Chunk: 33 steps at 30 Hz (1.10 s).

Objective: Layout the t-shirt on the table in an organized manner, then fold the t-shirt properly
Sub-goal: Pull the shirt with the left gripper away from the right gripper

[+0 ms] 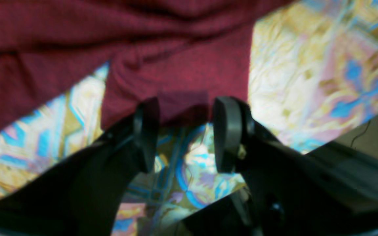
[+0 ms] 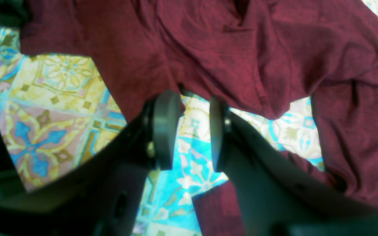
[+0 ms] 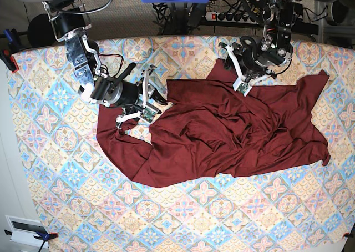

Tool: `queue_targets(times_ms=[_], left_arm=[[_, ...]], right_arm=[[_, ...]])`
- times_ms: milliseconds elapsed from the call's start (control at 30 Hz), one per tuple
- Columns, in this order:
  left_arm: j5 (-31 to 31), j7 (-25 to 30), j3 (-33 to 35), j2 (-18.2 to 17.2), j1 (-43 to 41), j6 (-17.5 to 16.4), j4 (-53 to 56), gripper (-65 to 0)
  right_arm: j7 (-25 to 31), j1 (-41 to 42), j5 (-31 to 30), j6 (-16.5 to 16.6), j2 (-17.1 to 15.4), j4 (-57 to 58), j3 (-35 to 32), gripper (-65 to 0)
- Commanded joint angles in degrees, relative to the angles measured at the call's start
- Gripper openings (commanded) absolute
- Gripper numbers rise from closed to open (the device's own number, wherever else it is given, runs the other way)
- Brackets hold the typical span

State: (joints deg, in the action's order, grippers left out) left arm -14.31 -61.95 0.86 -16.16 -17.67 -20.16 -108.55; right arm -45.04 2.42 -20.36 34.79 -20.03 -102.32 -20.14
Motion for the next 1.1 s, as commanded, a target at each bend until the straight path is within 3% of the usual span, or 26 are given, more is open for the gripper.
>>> queue_targets(times_ms=[0, 333, 400, 533, 733, 900, 1067], left_arm=[[0.11, 0.72, -0.20, -0.23, 0.92, 0.16, 0.20, -37.9], [0.37, 0.72, 2.35, 0.12, 2.51, 0.16, 6.53, -39.2], [0.28, 0.28, 5.51, -2.61, 2.95, 0.08, 6.71, -44.4], [0.20, 0.99, 8.06, -6.74, 2.95, 0.16, 6.79, -65.0], [-0.24, 0.81, 8.06, -13.60, 1.54, 0.16, 3.45, -65.0], [-0.42, 1.07, -0.03, -20.19, -5.93, -0.19, -3.84, -65.0], [-0.51, 1.16, -13.74, -23.18, -12.70, -0.28, -5.34, -65.0]], right_arm=[[1.39, 0.88, -0.87, 0.25, -0.41, -1.19, 0.40, -47.7], [1.39, 0.88, -0.87, 0.25, -0.41, -1.19, 0.40, -47.7], [1.39, 0.88, -0.87, 0.25, -0.41, -1.19, 0.40, -47.7], [1.39, 0.88, -0.87, 0.25, -0.41, -1.19, 0.40, -47.7], [1.39, 0.97, -0.87, 0.25, -0.41, -1.19, 0.40, -47.7], [1.39, 0.88, -0.87, 0.25, -0.41, -1.19, 0.32, -47.7], [1.39, 0.88, -0.87, 0.25, -0.41, -1.19, 0.05, -47.7]])
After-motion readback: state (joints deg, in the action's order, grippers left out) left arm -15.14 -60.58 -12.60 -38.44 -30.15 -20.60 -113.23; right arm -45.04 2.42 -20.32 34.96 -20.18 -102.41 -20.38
